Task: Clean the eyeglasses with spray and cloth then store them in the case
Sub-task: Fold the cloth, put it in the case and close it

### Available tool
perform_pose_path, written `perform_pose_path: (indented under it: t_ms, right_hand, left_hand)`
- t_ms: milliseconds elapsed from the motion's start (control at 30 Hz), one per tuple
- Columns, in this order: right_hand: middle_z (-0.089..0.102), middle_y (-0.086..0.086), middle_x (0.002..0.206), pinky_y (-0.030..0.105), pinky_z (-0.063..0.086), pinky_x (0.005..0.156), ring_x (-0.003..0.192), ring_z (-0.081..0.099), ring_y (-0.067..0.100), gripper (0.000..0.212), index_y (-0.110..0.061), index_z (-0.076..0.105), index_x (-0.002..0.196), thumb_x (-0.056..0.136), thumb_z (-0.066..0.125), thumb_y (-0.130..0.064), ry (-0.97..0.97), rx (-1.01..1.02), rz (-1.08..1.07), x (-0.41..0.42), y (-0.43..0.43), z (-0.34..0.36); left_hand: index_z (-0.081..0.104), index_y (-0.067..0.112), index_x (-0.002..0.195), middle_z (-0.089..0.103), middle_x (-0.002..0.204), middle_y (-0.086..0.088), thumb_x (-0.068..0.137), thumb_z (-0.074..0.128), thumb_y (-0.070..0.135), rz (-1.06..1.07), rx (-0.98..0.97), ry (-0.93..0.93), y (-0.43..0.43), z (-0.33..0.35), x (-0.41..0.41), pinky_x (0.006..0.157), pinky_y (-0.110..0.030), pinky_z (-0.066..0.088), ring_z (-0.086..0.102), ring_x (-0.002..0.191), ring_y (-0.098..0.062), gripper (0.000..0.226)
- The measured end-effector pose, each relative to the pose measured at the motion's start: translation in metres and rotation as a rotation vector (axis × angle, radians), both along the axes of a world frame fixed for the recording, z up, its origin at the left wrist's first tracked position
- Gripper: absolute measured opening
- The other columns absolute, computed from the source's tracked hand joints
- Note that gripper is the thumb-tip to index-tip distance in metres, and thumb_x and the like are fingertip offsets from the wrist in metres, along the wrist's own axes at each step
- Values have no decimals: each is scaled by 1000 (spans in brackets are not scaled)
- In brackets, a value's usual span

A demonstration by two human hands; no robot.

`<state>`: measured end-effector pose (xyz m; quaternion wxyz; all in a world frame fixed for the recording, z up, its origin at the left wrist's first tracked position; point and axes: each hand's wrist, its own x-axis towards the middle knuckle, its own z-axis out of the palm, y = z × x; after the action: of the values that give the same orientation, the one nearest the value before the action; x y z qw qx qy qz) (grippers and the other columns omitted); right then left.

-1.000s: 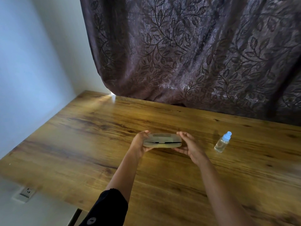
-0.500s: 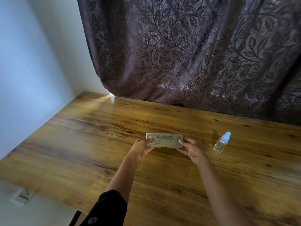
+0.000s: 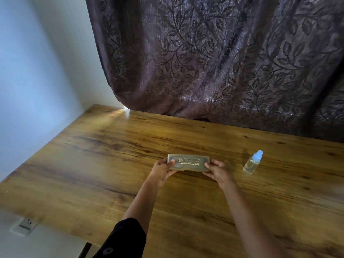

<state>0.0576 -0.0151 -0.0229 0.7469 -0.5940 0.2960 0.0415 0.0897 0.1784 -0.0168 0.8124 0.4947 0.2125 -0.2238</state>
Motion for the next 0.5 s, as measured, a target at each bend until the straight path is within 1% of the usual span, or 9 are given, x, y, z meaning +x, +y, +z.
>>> perform_pose_path:
  t_ms: [67,167,200,267,333,400,433,500]
  right_hand:
    - [53,24,124,36,49,83,112,54,33,41,6,47,125,86,56,5,-5,-7,-1,-2,-1,1]
    - [53,23,125,35,49,83,113,54,32,41,5,48,125,85,57,3,-1,7,-18,-4,-3,1]
    - [53,23,126,35,49,82,113,54,32,41,4,48,125,85,58,3,5,17,-29,-5,-4,1]
    - [54,21,125,35,50,81,112,55,32,39,2,50,122,84,60,2,21,22,-55,-8,-5,2]
    - [54,19,122,36,50,82,110,56,31,36,1,52,118,83,61,0,31,17,-88,-11,-7,5]
    - [54,19,121,36,51,82,107,56,29,35,0,53,116,83,62,-1,34,-3,-114,-14,-7,7]
    - [55,19,121,35,51,81,107,56,29,35,0,54,115,82,63,-2,37,-20,-116,-16,-8,7]
    - [57,19,119,34,51,79,108,57,30,34,0,56,113,81,65,-4,46,-60,-116,-20,-8,8]
  left_hand:
    - [33,-5,129,50,124,-25,86,55,-4,-9,-7,-1,0,-2,0,90,-42,48,57,108,-34,48]
    - [34,-6,132,50,128,-26,85,58,-2,-35,-32,2,0,-3,0,77,-33,56,61,97,-29,53]
    - [35,-6,132,50,128,-26,85,58,-1,-45,-28,0,-1,-4,0,76,-32,56,62,96,-28,53]
    - [40,-6,130,53,126,-23,85,59,0,-82,11,-25,-3,-5,-1,84,-33,51,61,99,-25,49]
    - [46,-5,126,59,118,-17,85,60,2,-124,92,-74,-6,-6,-3,87,-32,49,61,100,-23,44]
    - [52,-1,123,64,105,-10,83,63,4,-138,224,-146,-10,-6,-4,84,-30,52,62,96,-20,42]
    - [54,1,122,65,102,-7,82,65,6,-130,295,-175,-12,-6,-4,84,-31,52,63,96,-20,42]
    - [55,6,120,65,106,-6,80,69,10,-101,424,-220,-14,-5,-3,87,-33,52,62,99,-21,42]
